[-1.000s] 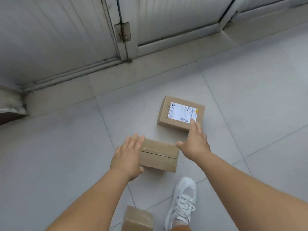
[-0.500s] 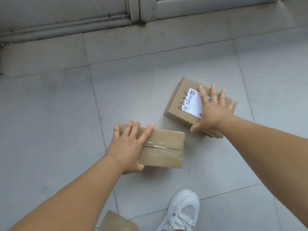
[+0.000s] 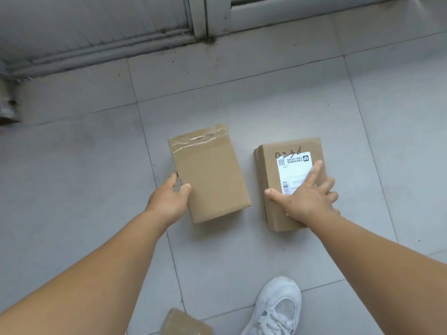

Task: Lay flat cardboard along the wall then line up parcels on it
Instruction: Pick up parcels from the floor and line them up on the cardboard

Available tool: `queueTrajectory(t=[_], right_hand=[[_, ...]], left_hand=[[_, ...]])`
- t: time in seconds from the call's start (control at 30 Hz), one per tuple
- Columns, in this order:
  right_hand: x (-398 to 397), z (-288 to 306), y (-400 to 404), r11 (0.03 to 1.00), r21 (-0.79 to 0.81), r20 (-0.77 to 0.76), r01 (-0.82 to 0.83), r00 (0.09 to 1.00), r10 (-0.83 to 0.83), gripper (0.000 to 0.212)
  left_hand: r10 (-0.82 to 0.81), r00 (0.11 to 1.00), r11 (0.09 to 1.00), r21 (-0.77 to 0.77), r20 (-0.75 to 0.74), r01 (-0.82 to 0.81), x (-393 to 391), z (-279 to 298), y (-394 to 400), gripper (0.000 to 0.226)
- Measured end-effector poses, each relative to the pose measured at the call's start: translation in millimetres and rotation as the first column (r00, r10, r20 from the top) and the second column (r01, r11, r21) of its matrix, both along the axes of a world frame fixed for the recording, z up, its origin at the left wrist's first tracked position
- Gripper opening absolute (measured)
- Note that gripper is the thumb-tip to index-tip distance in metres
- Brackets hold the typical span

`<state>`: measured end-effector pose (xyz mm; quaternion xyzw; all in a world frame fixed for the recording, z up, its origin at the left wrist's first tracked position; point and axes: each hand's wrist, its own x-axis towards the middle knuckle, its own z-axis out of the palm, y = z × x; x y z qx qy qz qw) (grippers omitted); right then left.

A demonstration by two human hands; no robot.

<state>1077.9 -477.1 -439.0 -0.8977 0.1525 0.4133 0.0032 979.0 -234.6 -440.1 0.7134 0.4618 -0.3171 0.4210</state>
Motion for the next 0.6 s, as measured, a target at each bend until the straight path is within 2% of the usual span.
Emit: queueTrajectory(t=[0.07,0.23,0.37,0.5,0.6], right_hand=[[-2,0,-4,0.999,0.033,0.022,0.036,0.999,-0.036,0.135],[15,-6,-1,0.981,0.138,0.109,0.136,0.982,-0.151,0.132],[41,-11,30,0.970,0.234,0.165,0.068,0.980,-0.108,0.123],[46,-14,35,0.947,0.316,0.153,0.058,0.982,-0.111,0.119],[43,-14,19,0.827,0.465,0.000,0.317,0.934,-0.358,0.101]], left_hand=[[-0.056,0.998,0.998,0.024,-0.003,0.057,-2,-3,2,0.060],[-0.078,0.997,0.995,0.068,0.029,0.076,14,-12,6,0.061],[-0.149,0.987,0.987,0.076,0.066,0.144,30,-17,6,0.061],[-0.030,0.997,0.999,0.022,0.077,0.028,33,-18,11,0.059],[0.216,0.976,0.970,-0.124,0.025,-0.211,31,-14,5,0.040]])
